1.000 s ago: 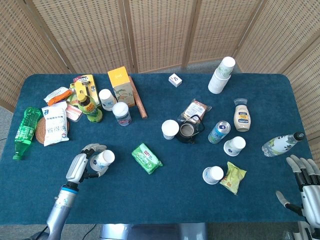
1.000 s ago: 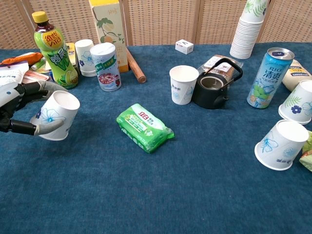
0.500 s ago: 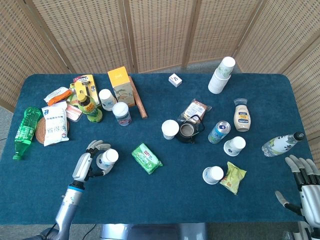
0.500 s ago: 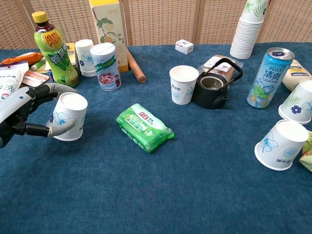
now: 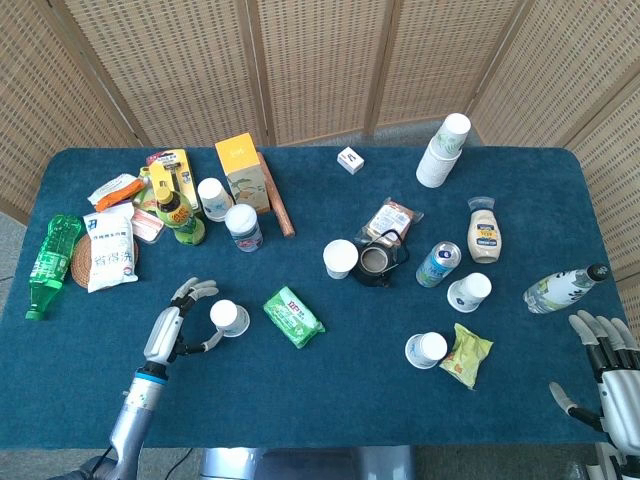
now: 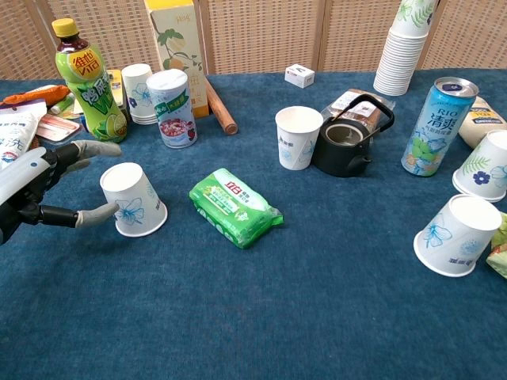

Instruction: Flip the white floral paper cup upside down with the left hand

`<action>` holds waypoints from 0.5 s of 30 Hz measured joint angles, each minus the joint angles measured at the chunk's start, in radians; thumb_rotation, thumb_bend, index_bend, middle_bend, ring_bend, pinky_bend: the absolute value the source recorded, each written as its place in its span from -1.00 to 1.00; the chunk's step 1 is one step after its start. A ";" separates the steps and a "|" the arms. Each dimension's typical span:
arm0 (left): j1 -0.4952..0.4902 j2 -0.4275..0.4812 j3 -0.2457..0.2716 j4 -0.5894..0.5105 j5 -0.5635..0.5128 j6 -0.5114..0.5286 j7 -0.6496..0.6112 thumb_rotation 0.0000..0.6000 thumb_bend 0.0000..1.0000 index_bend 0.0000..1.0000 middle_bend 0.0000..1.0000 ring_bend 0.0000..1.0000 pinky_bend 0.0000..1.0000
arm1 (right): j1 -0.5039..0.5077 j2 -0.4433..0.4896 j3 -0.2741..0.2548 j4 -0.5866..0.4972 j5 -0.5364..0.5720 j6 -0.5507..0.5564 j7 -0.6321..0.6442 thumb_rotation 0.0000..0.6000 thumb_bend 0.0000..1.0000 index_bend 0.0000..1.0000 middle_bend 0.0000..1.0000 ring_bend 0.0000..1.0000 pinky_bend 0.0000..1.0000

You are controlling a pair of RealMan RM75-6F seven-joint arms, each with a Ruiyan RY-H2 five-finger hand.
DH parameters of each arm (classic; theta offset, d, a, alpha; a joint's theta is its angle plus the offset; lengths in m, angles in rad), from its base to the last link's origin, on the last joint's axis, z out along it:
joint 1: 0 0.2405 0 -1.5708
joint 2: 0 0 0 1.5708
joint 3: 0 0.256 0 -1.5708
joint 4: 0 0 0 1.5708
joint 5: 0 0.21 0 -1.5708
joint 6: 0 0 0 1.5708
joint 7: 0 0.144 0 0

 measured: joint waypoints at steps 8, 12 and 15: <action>0.008 0.038 0.004 -0.055 0.054 0.076 0.022 1.00 -0.39 -0.62 -1.00 -1.00 -1.00 | 0.000 -0.001 -0.001 -0.001 -0.002 0.001 -0.003 1.00 -0.44 -1.00 -1.00 -1.00 -1.00; 0.015 0.100 0.016 -0.134 0.082 0.098 0.083 1.00 -0.39 -0.66 -1.00 -1.00 -1.00 | -0.001 0.001 -0.001 -0.001 -0.003 0.004 0.000 1.00 -0.44 -1.00 -1.00 -1.00 -1.00; 0.019 0.170 0.029 -0.205 0.098 0.103 0.156 1.00 -0.39 -0.68 -1.00 -1.00 -1.00 | -0.001 0.001 -0.002 -0.002 -0.006 0.005 0.003 1.00 -0.44 -1.00 -1.00 -1.00 -1.00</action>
